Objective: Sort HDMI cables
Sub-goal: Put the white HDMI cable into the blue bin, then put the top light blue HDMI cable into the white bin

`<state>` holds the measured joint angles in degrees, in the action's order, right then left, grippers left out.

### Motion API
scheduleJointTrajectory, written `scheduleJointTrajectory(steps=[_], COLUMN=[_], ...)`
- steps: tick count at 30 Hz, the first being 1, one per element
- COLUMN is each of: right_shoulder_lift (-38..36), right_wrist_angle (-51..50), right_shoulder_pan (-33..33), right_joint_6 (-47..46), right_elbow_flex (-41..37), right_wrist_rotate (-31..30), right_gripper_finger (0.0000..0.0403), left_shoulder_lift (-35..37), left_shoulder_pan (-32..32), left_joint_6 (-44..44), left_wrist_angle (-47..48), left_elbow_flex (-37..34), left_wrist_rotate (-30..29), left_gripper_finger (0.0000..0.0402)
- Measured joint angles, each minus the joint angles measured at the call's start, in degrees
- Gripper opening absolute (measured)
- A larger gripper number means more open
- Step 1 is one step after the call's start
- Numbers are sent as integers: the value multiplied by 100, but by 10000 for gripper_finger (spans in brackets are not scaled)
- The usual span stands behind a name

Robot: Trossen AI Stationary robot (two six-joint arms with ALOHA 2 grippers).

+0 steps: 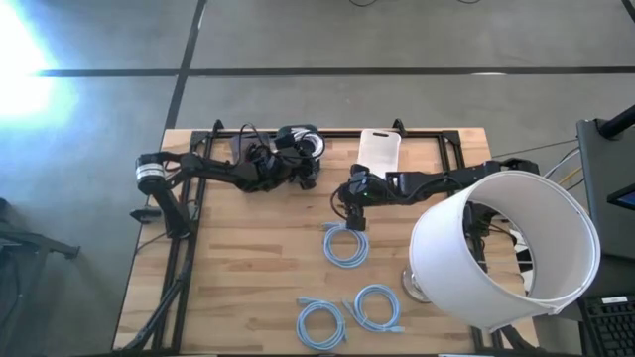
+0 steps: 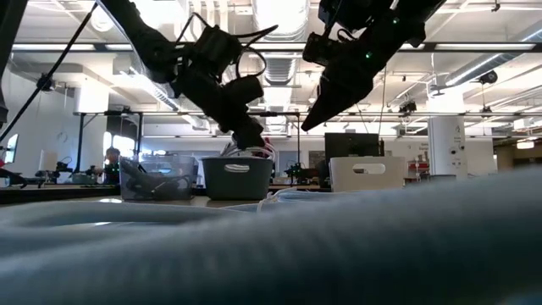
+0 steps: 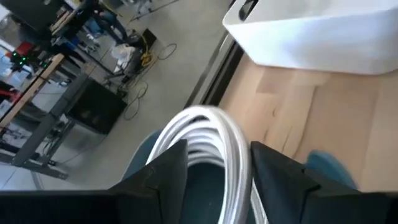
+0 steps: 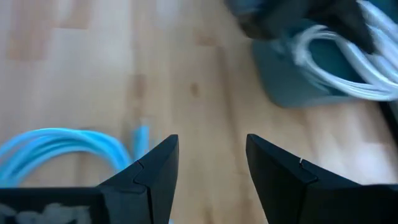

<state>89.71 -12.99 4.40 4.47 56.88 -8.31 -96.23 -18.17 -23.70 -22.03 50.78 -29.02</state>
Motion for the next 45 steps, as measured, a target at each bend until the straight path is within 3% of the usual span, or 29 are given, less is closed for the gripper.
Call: scheduleJointTrajectory(steps=[11,15,18,23,32,40,45], right_shoulder_lift=[75,283,443,570,571,573,684], right_wrist_angle=[-1,10,-2,-9,-14,-549,-586], right_shoulder_pan=[-10,-13,-11,-11,-11,-9,-13], right_joint_6=[-2,23,48,63,-140,-725,-597], right_elbow_flex=[0,-1,-2,-4,-4,-2,-11], right_wrist_rotate=[1410,1723,1735,1735,1784,1737,1366], right_gripper_finger=[183,178,173,165,161,162,162], left_shoulder_lift=[1,2,2,4,48,595,847], left_shoulder_pan=[43,159,205,175,357,918,1127], left_joint_6=[106,254,258,89,116,339,723], left_wrist_angle=[1429,1456,1184,739,1106,1485,1914], left_elbow_flex=[530,582,582,582,571,542,521], left_wrist_rotate=[58,892,1023,396,433,2096,2146], left_gripper_finger=[218,224,223,222,219,208,206])
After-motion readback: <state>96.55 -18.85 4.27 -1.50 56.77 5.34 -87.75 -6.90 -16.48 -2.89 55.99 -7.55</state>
